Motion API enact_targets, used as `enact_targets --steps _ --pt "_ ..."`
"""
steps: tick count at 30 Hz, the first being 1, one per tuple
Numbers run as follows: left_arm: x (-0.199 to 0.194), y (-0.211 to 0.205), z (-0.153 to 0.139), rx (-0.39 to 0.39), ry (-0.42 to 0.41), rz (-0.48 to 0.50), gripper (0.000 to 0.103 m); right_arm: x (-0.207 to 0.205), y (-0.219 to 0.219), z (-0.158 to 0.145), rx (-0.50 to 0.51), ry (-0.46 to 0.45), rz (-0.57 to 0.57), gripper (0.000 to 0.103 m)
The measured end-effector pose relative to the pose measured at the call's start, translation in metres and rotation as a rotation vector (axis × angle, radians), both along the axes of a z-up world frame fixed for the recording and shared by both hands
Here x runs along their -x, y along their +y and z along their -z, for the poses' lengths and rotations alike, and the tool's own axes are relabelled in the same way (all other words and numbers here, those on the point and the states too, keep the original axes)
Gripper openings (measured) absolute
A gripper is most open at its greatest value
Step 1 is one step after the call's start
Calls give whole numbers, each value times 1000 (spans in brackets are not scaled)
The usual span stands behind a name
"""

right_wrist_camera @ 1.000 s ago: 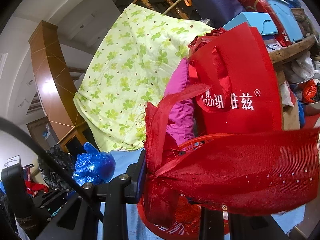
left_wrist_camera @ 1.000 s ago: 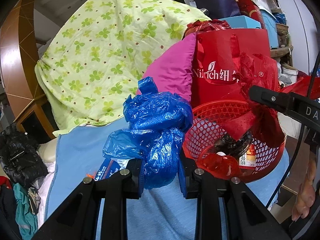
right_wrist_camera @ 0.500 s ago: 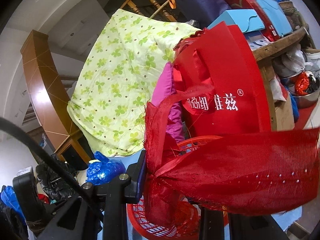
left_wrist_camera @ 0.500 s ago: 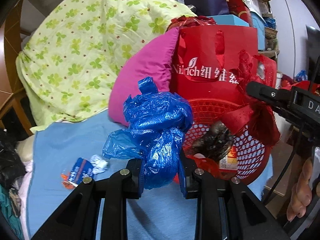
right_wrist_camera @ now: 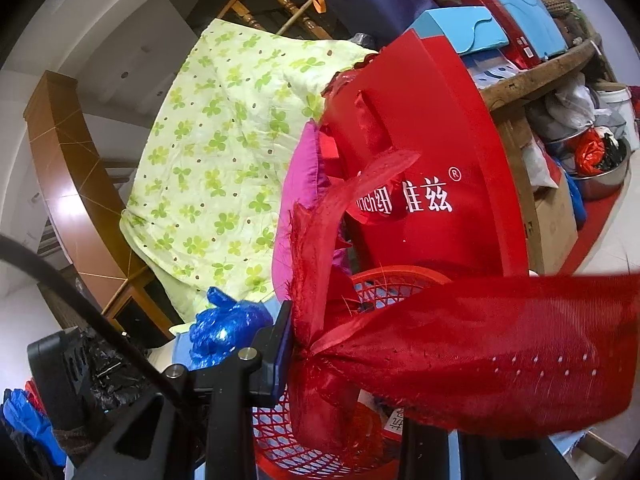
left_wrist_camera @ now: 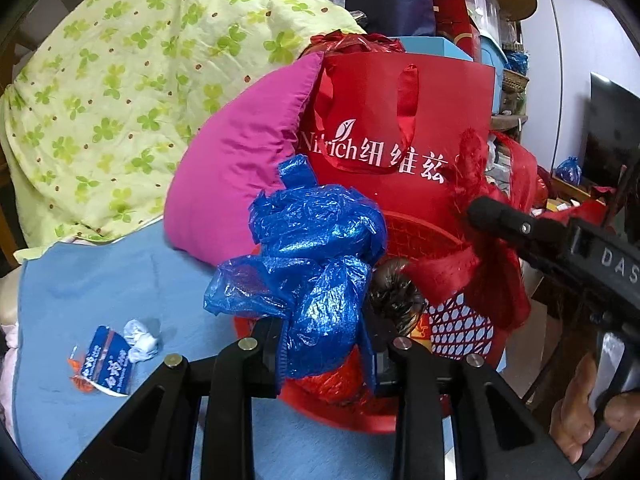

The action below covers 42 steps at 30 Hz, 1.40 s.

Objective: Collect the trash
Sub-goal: 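Open both tools to drop the bags into the basket, then return both tools to the toothpaste box and clear box on the blanket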

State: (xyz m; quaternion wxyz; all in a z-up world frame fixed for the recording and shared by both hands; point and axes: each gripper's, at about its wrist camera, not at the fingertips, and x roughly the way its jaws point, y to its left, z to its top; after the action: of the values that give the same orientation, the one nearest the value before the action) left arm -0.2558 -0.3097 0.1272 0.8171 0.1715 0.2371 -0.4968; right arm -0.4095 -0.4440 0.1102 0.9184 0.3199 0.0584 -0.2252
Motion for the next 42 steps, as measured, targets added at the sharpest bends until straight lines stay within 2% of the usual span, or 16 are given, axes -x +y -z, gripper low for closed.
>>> enact_targets --steps 2,5,7,12,13,14,15,22,28,36,42 --pt "-2 -4 1 -1 5 8 34 -1 -2 2 -9 10 2 36" --pt "-4 -10 5 -14 3 7 43 -3 -6 5 -33 24 -1 36" --pt "-7 -11 7 -14 7 -4 57 -5 -9 7 -52 30 -9 36" --pt "-10 3 9 -1 -6 -24 62 -7 -12 9 -86 30 -18 41" --pt "-11 7 9 0 -13 -32 64 -7 -11 9 -86 26 -19 53" --pt "-12 11 9 2 -20 -41 65 -7 -9 8 -82 22 -16 61" --pt "-15 18 10 5 -25 -56 66 -7 -7 7 -69 15 -9 65" --pt "-43 65 23 -3 4 -161 67 -9 16 -8 31 -20 5 65" --pt "-69 106 34 -3 42 -267 67 -28 44 -18 111 -27 -19 65" --pt "-92 143 40 0 10 -359 67 -69 98 -27 247 -14 -110 65" --pt "-107 167 46 -5 -15 -414 67 -103 132 -26 282 5 -187 65"
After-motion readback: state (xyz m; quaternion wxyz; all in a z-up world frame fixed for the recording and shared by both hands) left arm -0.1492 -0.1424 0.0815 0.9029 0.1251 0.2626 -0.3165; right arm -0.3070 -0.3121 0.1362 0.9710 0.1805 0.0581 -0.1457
